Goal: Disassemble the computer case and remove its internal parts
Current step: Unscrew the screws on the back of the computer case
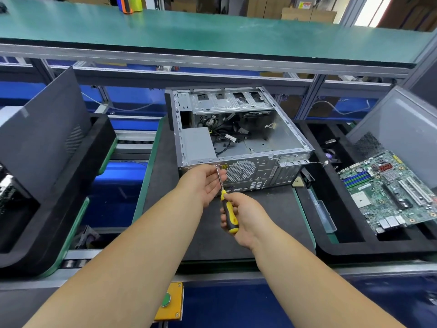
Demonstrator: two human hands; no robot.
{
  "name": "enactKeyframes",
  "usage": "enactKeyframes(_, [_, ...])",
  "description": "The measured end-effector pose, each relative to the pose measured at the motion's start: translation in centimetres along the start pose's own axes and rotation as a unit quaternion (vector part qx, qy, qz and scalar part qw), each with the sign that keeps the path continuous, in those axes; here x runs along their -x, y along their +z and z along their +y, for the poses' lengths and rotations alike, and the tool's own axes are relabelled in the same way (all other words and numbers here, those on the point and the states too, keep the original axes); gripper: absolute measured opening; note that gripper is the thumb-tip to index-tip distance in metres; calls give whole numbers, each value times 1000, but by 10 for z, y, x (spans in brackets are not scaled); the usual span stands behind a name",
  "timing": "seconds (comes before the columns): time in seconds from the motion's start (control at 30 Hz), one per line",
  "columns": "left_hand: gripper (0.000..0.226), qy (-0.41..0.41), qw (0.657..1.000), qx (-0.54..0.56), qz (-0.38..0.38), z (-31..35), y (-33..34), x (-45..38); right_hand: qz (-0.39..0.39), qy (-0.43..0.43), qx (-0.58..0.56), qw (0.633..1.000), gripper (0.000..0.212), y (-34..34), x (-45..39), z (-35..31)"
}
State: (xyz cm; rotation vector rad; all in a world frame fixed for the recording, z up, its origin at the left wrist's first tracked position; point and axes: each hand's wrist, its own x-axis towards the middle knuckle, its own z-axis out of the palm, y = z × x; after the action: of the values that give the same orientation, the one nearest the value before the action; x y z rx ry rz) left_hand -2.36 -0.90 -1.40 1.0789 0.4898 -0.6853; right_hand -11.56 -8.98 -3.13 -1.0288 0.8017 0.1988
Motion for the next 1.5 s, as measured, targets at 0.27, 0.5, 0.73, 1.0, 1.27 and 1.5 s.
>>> enactKeyframes(0.27, [14,-4,1000,-1,15,0,2,-2,-18,-29,65,997,8,-5,-4,0])
enactKeyframes(0.5, [13,11,1000,14,11,-5,2,-1,-1,-51,109,993,10,-8,-8,0])
enactKeyframes(0.73, [14,17,1000,26,3,-7,1,1,5,-60,101,993,13,-9,-7,-1])
enactKeyframes(1.0, [14,23,999,22,-4,-6,0,0,10,-72,85,994,16,-12,-5,1])
enactKeyframes(1.27, [27,25,999,29,-15,-5,-1,-5,16,-75,102,992,12,-14,0,-8])
enactKeyframes(1.5, [19,51,998,21,-5,-12,-2,-4,31,-81,104,991,20,-25,9,-12])
